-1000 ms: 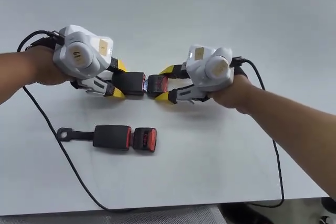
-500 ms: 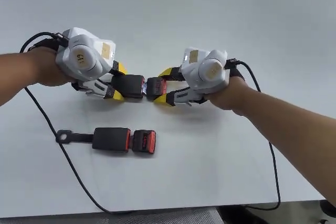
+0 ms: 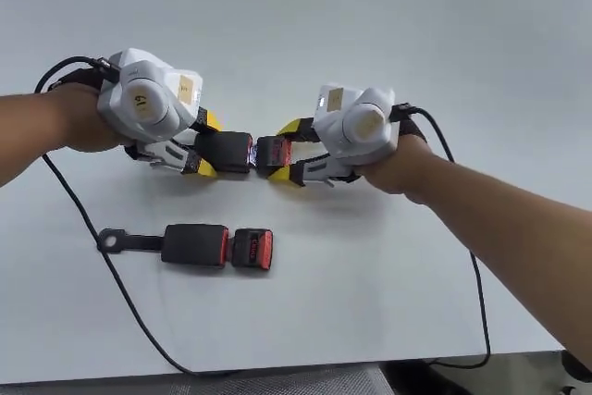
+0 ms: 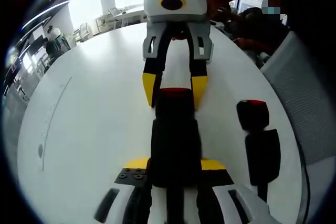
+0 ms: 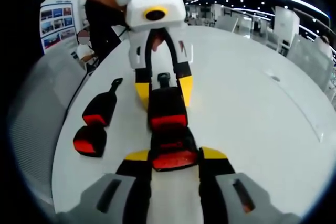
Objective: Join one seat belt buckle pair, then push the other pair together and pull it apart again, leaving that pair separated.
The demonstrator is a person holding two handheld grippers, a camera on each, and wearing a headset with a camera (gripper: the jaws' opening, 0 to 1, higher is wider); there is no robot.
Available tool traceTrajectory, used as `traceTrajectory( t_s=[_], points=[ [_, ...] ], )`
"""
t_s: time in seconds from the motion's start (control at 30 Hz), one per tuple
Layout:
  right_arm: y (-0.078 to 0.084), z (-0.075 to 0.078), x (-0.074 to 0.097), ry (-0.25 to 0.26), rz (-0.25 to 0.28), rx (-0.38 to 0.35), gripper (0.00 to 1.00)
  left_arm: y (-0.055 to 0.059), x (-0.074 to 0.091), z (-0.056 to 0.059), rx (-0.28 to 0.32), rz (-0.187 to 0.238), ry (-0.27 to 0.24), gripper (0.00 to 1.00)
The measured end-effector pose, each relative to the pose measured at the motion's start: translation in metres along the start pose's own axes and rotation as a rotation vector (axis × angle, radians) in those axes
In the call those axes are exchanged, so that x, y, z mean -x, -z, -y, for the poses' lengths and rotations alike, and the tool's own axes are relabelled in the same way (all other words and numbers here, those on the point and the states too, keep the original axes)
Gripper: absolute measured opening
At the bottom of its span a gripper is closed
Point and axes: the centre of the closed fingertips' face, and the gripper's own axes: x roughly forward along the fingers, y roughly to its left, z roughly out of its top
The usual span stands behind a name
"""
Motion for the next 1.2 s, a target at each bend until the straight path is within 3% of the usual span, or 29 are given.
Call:
traceTrajectory(
  t_s=[0.77,1.2],
  points=[
    [0.003,0.0,0.0,0.029,0.002,-0.023,0.34,0.0,0.0,0.0,0.019,0.001,-0.009,0.33],
    [0.017,0.003,0.012,0.034,0.024,-0.041,0.35,0.001,0.001,0.002,0.024,0.012,-0.003,0.34]
  ],
)
